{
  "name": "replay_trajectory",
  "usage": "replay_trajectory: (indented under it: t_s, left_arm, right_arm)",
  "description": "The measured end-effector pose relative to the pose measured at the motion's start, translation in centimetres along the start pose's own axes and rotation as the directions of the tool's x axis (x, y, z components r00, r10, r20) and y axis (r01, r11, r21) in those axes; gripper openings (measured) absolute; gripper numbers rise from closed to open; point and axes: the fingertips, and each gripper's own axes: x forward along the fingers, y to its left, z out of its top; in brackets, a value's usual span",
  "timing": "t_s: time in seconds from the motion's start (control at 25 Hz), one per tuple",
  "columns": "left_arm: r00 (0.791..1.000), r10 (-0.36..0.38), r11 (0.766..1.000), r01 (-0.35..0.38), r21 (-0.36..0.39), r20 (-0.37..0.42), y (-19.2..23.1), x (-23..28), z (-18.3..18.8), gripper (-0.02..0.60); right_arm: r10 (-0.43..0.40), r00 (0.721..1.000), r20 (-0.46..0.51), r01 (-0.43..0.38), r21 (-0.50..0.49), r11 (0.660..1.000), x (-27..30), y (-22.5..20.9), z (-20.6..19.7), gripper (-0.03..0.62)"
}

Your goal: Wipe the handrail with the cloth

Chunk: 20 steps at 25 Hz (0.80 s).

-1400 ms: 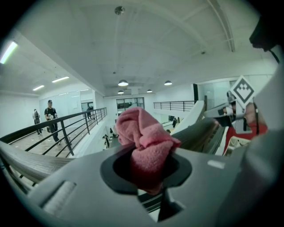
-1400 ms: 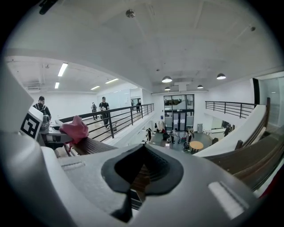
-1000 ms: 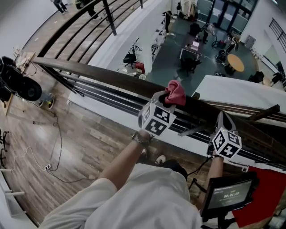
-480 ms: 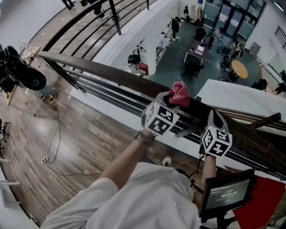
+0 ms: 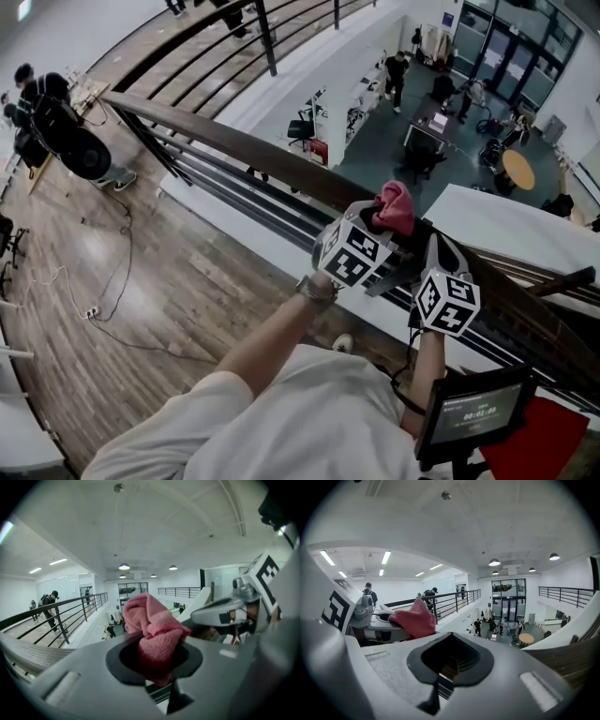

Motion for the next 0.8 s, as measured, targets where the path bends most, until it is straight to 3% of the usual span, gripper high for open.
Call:
replay_trajectory:
  t_s: [0.16,0.32,0.8]
  left_arm:
    - [1.0,-0.024,1.0,0.024,-0.002,0.013,-1.6,0.5,0.5,0.097]
    - [0.999,-0.043,0.999,0.043,-0.005,0.018,-2.4,0.8,0.9,0.097]
    - [0.996,-0.086,0.994,0.089,0.07,-0.038,-3.1,1.1,0.0,0.095]
  right_arm:
    - [0.033,0.999,0.0,-0.033,-0.021,0.999,-0.1,0.3,0.0,0.002]
    - [0.07,0.997,0.026,-0.071,0.031,0.997,-0.1,0.5,0.4,0.002]
    - [0.071,0.997,0.026,-0.072,0.046,0.996,0.4,1.1,0.4,0.002]
